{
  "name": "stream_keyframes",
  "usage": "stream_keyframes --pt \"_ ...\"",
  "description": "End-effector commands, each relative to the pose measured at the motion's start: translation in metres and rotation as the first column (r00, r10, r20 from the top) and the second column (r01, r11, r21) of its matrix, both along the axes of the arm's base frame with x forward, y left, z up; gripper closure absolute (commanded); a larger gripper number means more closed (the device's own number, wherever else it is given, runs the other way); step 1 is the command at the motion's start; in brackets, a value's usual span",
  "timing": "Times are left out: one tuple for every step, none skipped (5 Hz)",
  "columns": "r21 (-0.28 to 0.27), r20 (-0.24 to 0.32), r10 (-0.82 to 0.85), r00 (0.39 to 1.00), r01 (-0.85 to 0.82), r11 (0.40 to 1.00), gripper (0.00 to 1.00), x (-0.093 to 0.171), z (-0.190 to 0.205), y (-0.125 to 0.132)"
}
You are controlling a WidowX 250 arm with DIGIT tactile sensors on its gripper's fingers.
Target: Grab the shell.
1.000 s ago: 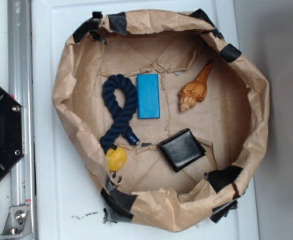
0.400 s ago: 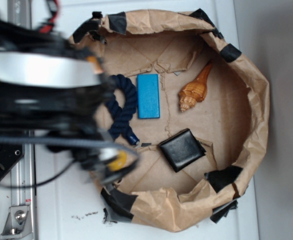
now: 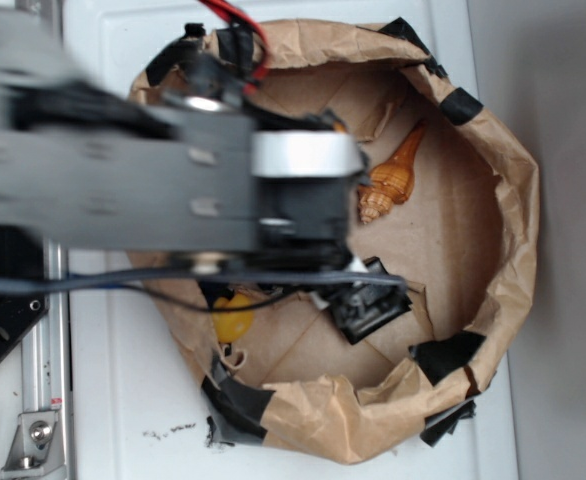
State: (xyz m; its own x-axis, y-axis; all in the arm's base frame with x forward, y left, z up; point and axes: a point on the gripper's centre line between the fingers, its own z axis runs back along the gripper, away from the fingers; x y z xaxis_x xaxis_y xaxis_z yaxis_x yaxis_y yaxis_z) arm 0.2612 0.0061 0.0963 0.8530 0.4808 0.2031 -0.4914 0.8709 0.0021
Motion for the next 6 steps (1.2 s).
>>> stream_keyframes --pt "0.053 0.005 0.157 0.988 -0.157 0.986 0.0 0.044 -0.039 0.02" --pt "0.025 -0.006 0.125 0.992 -0.124 0.992 0.0 0.061 -0.048 0.012" --pt "0.002 -0.029 0.057 0.998 -0.057 0.998 0.0 0.065 -0.056 -0.01" --pt "0.011 -0.077 0.059 0.995 -0.058 0.998 0.0 0.061 -0.072 -0.008" --pt "0.01 -0.09 0.052 0.995 -0.051 0.999 1.0 0.062 -0.077 0.005" --pt "0.024 -0.091 0.03 0.995 -0.028 0.999 1.0 0.06 -0.072 0.011"
